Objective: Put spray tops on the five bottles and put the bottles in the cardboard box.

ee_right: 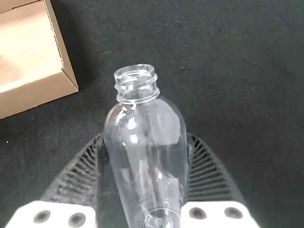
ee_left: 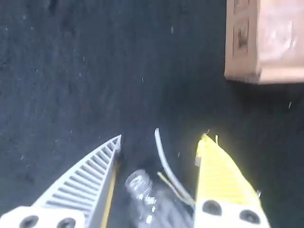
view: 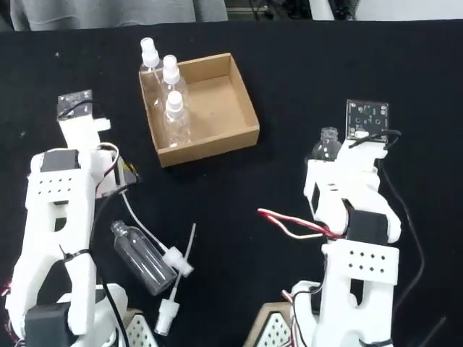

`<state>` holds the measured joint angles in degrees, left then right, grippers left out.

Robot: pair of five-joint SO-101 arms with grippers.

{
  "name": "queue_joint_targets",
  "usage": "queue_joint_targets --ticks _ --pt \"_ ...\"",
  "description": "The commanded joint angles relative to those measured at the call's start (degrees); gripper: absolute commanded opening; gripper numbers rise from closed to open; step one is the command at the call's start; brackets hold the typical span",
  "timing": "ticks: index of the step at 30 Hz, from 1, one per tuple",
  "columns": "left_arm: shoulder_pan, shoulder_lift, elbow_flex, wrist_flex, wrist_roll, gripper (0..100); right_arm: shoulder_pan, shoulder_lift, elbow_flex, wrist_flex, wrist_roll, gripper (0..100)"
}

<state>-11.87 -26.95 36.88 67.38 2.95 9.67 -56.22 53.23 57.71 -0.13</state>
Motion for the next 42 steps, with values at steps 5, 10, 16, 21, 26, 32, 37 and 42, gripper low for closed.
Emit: queue_joint_targets --ticks 5,10,16,21,26,32,37,42 --pt "4.44 0.18 -10.42 14.42 -11.52 23 1.41 -1.45 -0.4 -2.37 2.11 6.7" --pt "9.45 0.18 -11.56 18.9 -22.68 23 1.41 -1.45 -0.4 -2.37 2.37 6.7" --pt "11.65 0.26 -11.21 19.52 -34.64 23 1.85 -1.45 -0.4 -2.37 2.46 6.7" --pt "15.16 0.26 -8.48 19.25 -44.57 23 4.75 -1.45 -0.84 -2.46 2.46 6.7" --pt "21.41 0.26 -4.0 17.41 -47.3 23 4.84 -1.45 -0.84 -2.46 2.46 6.7" --pt "26.95 0.26 0.92 15.82 -53.1 23 4.84 -1.45 -0.84 -2.46 2.46 6.7" --pt "30.37 0.26 3.3 15.74 -57.41 23 4.84 -1.45 -0.84 -2.46 2.46 6.7" --pt "33.36 0.26 8.31 9.05 -57.32 23 4.84 -1.45 -0.84 -2.46 2.46 6.7"
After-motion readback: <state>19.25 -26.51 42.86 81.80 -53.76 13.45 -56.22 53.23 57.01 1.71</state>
